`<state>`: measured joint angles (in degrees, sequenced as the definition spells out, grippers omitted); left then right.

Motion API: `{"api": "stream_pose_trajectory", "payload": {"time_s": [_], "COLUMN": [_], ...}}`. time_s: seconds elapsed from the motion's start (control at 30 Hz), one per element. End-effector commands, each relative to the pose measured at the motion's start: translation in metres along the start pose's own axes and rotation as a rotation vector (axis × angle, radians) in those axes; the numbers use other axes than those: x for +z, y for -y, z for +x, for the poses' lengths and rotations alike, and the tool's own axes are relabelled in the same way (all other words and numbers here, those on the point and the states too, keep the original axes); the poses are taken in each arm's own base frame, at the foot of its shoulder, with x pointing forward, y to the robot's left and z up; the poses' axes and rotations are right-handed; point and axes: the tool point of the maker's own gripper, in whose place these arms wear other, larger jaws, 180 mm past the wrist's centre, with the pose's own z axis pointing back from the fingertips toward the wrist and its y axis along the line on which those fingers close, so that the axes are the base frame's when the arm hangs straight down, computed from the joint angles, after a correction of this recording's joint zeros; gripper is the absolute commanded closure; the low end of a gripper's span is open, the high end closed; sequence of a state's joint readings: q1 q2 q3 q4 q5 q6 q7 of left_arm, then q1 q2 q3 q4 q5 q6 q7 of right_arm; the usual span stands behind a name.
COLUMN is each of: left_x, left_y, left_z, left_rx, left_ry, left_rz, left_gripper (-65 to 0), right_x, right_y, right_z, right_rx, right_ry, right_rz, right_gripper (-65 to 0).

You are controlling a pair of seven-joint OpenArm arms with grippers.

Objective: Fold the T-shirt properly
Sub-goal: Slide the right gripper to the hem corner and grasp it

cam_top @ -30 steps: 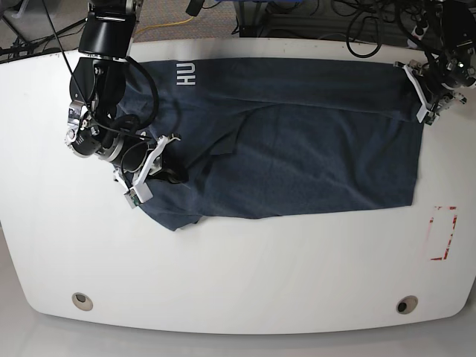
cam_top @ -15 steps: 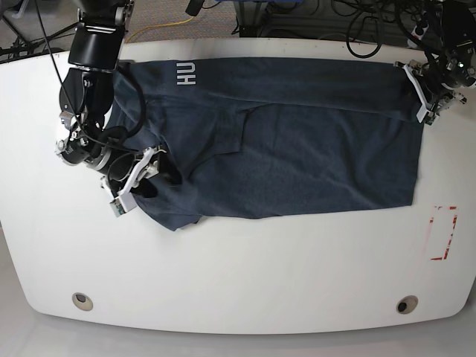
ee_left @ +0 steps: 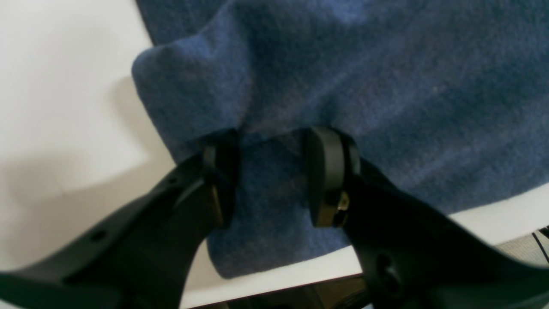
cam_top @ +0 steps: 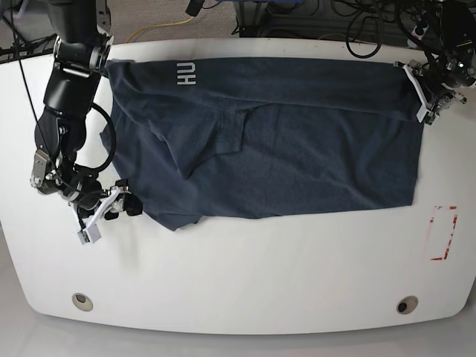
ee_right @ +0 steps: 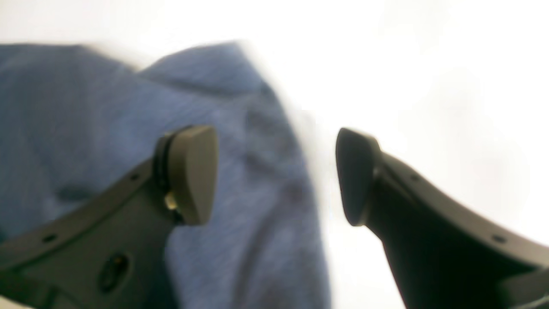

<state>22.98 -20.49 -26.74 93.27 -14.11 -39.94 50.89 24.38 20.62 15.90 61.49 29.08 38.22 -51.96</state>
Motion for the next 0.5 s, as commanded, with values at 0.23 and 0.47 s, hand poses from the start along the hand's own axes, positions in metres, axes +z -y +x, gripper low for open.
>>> {"api": "stream_pose_trajectory", "payload": {"time_s": [0.23, 0.47], "left_x": [-0.001, 0.000], "left_y": [-0.002, -0.002], "left_z": [-0.019, -0.018], "left_rx": [-0.017, -0.018], "left_ry": [-0.089, -0.086], "left_rz": [0.015, 0.016], "left_gripper": [-24.0, -24.0], "right_x": [-0.021, -0.042], "right_y": [0.027, 0.014], "right_z": [0.025, 0.008], "right_rx": [-0.093, -0.157], "right_ry": [0.056, 0.055], "right_rz": [-0.021, 0.019], "right_gripper": [-41.1, -30.0]}}
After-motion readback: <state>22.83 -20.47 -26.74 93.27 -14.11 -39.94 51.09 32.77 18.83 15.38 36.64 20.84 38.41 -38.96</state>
